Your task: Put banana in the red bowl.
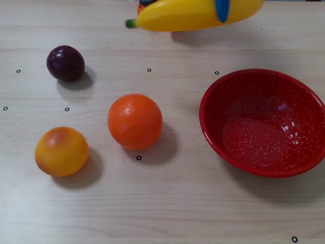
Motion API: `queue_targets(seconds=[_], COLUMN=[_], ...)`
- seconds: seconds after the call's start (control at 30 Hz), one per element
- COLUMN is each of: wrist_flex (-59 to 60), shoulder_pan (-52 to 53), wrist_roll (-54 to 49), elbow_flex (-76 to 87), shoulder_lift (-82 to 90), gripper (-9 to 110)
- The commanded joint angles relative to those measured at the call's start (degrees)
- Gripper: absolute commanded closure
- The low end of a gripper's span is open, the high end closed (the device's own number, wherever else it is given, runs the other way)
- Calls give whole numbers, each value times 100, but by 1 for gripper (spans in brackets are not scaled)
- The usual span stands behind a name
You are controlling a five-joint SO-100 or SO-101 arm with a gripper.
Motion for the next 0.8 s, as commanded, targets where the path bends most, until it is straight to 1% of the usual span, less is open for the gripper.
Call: queue_targets(seconds=[0.0, 0.13, 0.33, 0.77], wrist_flex=[-378, -686, -888, -615], shoulder_pan=[-176, -396, -360, -387], wrist_roll=[-44, -202, -404, -659], elbow_flex=[-694, -809, -1459, -3234], shoulder_lift=[-158, -571, -1626, -3832], gripper=[102, 102, 102, 102])
